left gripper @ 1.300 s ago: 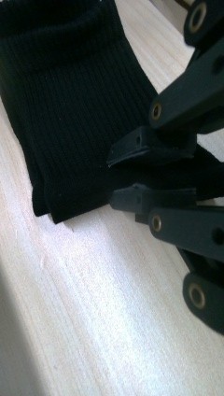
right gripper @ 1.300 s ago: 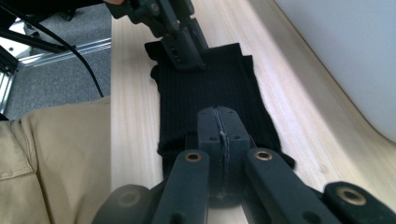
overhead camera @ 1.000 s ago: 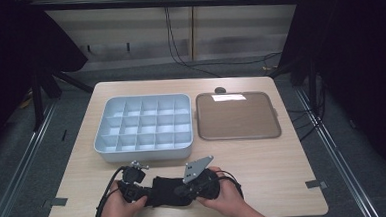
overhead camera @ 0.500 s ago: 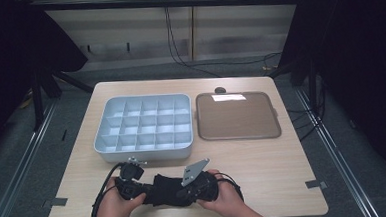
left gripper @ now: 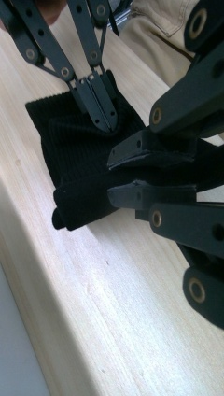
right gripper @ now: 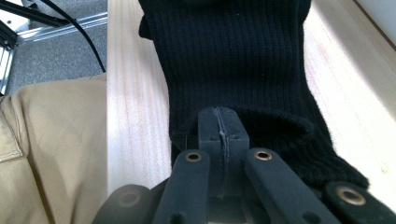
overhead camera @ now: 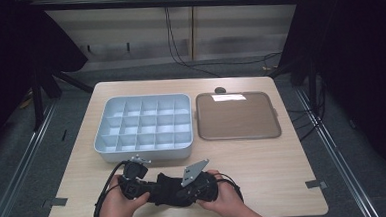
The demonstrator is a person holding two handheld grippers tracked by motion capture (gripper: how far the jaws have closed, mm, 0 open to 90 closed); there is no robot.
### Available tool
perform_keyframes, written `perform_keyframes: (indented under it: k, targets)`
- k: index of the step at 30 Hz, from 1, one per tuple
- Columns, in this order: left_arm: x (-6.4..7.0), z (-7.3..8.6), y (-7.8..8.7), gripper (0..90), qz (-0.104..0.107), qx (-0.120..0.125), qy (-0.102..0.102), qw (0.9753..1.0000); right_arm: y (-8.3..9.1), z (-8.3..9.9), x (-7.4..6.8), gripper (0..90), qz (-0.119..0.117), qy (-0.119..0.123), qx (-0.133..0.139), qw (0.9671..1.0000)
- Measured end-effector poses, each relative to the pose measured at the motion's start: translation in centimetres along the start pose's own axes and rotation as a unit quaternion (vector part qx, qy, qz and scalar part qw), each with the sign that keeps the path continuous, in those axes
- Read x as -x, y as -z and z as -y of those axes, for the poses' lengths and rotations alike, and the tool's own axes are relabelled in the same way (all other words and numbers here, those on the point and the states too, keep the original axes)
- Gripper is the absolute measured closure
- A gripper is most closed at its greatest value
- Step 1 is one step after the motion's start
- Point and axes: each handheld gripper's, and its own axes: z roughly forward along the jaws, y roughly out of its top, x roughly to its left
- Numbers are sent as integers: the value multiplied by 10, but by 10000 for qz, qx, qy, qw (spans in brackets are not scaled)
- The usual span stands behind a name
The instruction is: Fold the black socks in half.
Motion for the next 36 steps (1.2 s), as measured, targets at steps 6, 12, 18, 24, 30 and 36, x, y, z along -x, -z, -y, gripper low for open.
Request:
perform_keyframes:
  k: [6, 12, 18, 24, 30, 36]
  targets:
    - [2, -2, -1, 795, 157, 16, 7, 9999, -1, 0, 0, 900, -7, -37, 0, 10000]
    - [6, -4, -2, 797, 196, 41, -63, 9998, -1, 0, 1, 900, 0, -27, 3, 10000]
    - [10, -6, -4, 803, 285, 72, -119, 9995, -1, 0, 0, 900, 10, -2, 1, 10000]
    - [14, -8, -8, 807, 389, 72, -127, 9991, -2, 0, 0, 900, 17, 10, 10, 10000]
    - [16, -11, -12, 814, 495, 55, -179, 9986, -2, 1, 0, 900, 37, 22, 48, 10000]
    - [20, -12, -19, 822, 609, 21, -235, 9979, -2, 1, -1, 900, 86, 47, 55, 9999]
